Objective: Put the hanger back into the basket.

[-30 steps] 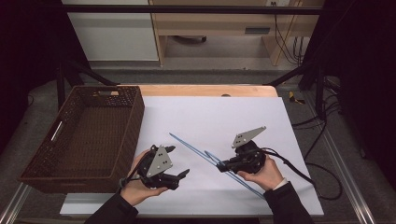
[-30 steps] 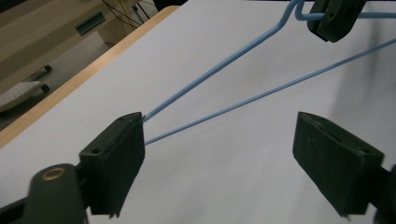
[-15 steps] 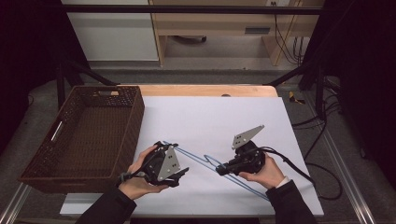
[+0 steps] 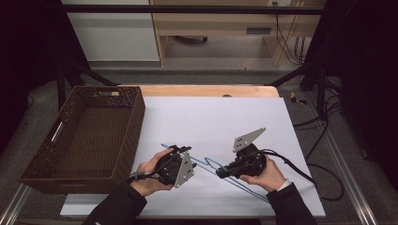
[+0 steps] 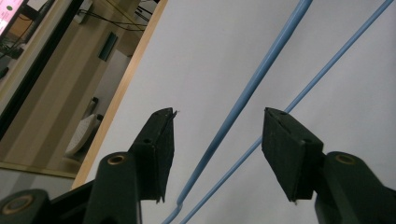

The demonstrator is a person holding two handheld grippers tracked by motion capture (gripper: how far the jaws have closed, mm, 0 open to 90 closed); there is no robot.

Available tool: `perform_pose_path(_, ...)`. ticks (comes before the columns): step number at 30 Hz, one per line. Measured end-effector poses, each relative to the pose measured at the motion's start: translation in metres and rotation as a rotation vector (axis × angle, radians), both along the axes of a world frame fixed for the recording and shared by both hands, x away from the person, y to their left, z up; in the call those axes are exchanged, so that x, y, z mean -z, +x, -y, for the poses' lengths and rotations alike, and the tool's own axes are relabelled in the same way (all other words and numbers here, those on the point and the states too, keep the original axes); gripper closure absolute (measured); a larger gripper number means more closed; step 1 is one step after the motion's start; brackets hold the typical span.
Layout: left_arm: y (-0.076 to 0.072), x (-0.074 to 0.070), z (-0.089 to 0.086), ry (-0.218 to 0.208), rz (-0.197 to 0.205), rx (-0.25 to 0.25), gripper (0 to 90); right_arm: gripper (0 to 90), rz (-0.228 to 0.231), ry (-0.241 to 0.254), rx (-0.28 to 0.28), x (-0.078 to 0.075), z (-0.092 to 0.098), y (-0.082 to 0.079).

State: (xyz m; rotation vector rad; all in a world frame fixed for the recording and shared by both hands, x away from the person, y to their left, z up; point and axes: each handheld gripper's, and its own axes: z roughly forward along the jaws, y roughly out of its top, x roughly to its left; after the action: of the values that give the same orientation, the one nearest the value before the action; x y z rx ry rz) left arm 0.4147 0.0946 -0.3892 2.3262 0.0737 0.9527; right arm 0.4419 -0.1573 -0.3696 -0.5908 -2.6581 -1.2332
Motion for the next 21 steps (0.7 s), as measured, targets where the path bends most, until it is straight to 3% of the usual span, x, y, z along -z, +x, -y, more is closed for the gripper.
perform_pose_path(1, 0.0, 0.001, 0.001, -0.003, 0.003, 0.004, 46.5, 87.8, -0.002, 0.0, -0.001, 0.0, 0.0, 0.0)
perform_pose_path(4, 0.0, 0.002, 0.005, 0.047, 0.033, 0.01, 52.1, 87.8, 0.001, 0.001, -0.002, 0.0, 0.0, -0.001)
perform_pose_path(5, -0.001, 0.007, 0.008, -0.022, 0.025, 0.011, 54.4, 87.8, 0.0, 0.004, -0.003, 0.0, 0.001, -0.001)
perform_pose_path(6, -0.001, 0.005, 0.009, 0.026, 0.044, 0.016, 56.6, 87.8, -0.001, 0.005, -0.004, 0.0, 0.001, -0.001)
perform_pose_path(7, -0.001, 0.007, 0.01, 0.004, 0.051, 0.024, 59.1, 87.8, 0.0, 0.005, -0.004, 0.0, 0.001, -0.002)
perform_pose_path(8, -0.002, 0.005, 0.009, 0.064, 0.066, 0.019, 61.7, 87.9, -0.001, 0.009, -0.005, 0.0, 0.001, -0.002)
perform_pose_path(15, -0.001, 0.008, 0.012, 0.068, 0.094, 0.023, 78.4, 87.8, -0.007, 0.015, -0.008, 0.0, 0.001, -0.003)
perform_pose_path(21, -0.003, 0.007, 0.01, 0.088, 0.114, 0.033, 80.9, 87.6, -0.001, 0.02, -0.003, -0.001, 0.002, -0.001)
